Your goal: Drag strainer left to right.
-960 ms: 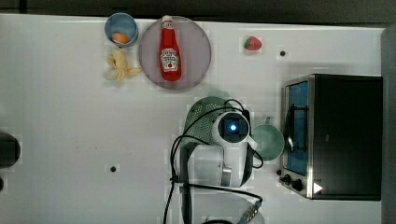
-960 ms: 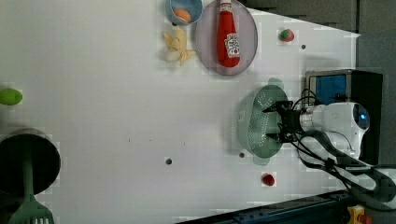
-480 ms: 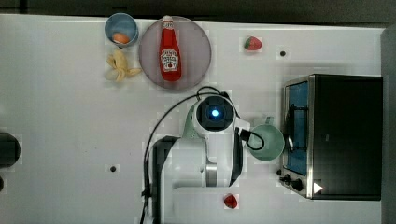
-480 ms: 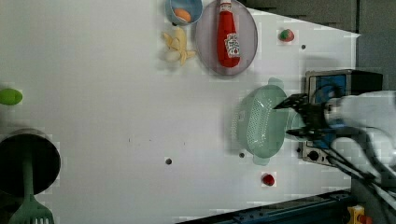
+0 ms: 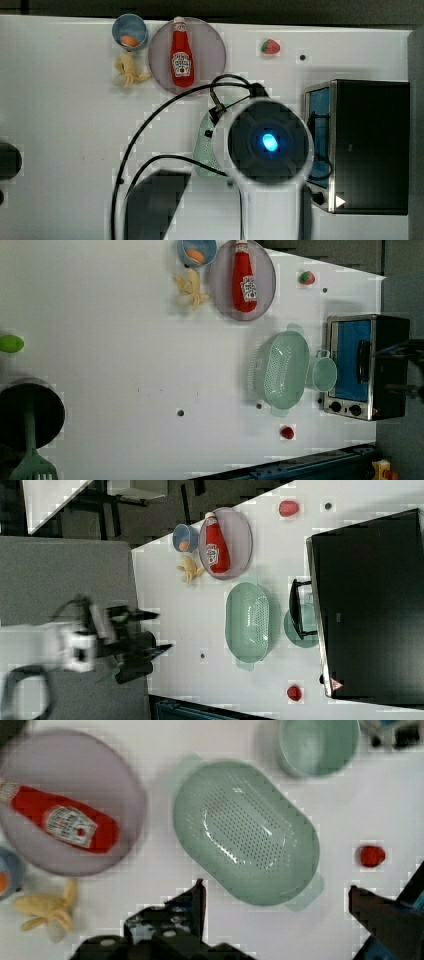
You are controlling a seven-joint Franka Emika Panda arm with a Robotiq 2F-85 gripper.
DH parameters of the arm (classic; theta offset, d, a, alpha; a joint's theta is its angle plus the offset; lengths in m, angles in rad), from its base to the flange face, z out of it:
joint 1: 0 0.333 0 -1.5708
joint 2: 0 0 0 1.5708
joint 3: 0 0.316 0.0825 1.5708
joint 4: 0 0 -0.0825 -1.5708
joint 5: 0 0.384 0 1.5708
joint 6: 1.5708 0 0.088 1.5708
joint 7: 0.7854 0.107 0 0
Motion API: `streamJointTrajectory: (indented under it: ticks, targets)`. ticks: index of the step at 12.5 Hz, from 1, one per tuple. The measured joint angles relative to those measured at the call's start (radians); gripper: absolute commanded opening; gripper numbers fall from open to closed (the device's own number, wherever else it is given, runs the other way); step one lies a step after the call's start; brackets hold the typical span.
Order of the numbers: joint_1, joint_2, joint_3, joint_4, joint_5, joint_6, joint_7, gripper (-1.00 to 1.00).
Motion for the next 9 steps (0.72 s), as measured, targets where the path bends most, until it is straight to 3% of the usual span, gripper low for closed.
streamJointTrajectory:
  ticks: [3, 9]
  targets:
    - [0.002, -0.039, -0.01, 0.147, -0.008, -0.16, -0.062, 1.0]
    - [-0.007, 0.005, -0.006, 0.118, -0.012, -0.206, -0.1, 1.0]
